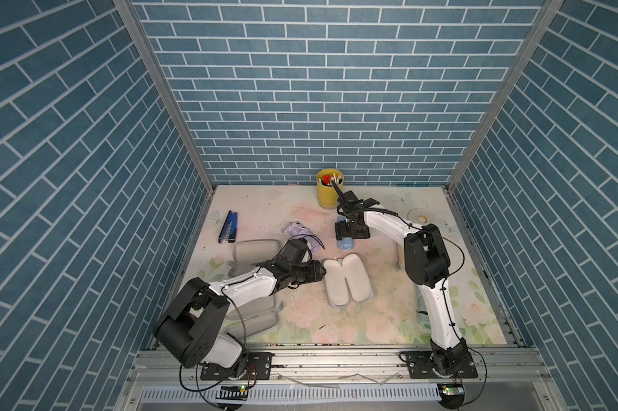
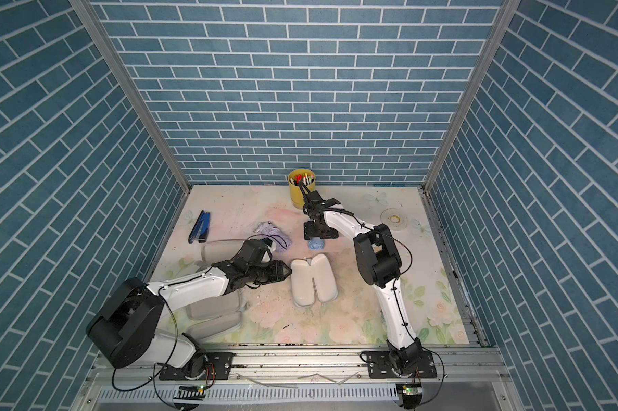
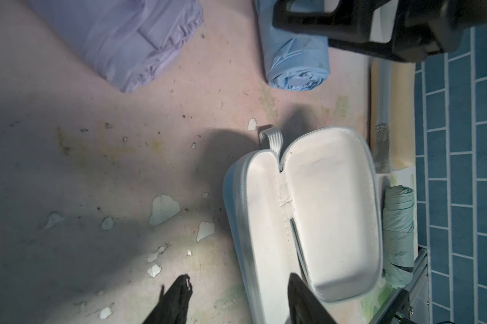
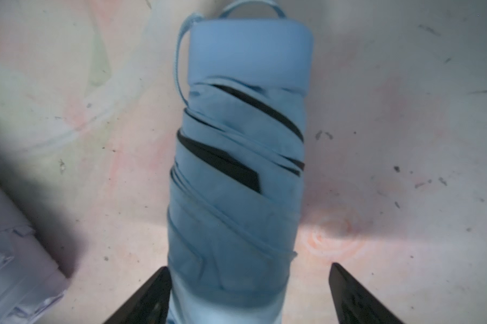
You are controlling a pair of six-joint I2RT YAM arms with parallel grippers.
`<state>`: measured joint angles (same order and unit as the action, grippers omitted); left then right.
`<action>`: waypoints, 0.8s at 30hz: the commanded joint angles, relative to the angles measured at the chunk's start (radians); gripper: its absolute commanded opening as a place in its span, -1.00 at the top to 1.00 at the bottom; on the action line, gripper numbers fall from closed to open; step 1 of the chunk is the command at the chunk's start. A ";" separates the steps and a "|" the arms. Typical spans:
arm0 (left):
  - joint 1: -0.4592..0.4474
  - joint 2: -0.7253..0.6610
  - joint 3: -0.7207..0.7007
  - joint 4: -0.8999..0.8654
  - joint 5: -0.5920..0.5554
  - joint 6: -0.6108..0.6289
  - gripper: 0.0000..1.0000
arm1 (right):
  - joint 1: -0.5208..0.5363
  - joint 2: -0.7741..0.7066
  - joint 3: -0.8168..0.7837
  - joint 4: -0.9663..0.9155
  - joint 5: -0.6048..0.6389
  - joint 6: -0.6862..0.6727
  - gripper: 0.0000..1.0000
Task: Put umbrellas into zippered umbrella sleeves
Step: Pick up the umbrella from the center of the board.
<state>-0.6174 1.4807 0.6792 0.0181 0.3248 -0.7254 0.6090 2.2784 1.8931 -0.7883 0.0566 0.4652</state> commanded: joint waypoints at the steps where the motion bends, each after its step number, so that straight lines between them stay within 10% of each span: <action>1: -0.004 0.026 -0.017 0.055 0.020 -0.012 -0.11 | 0.008 0.040 0.025 -0.050 0.029 -0.023 -0.73; 14: -0.004 0.042 -0.031 0.087 0.025 -0.031 0.01 | 0.024 0.073 0.059 -0.091 0.052 -0.040 -0.71; 24: -0.005 0.090 -0.057 0.178 0.047 -0.068 0.17 | 0.021 -0.074 -0.009 -0.075 0.054 -0.101 0.04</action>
<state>-0.6186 1.5478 0.6449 0.1474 0.3576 -0.7757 0.6319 2.3161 1.9186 -0.8249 0.1127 0.3992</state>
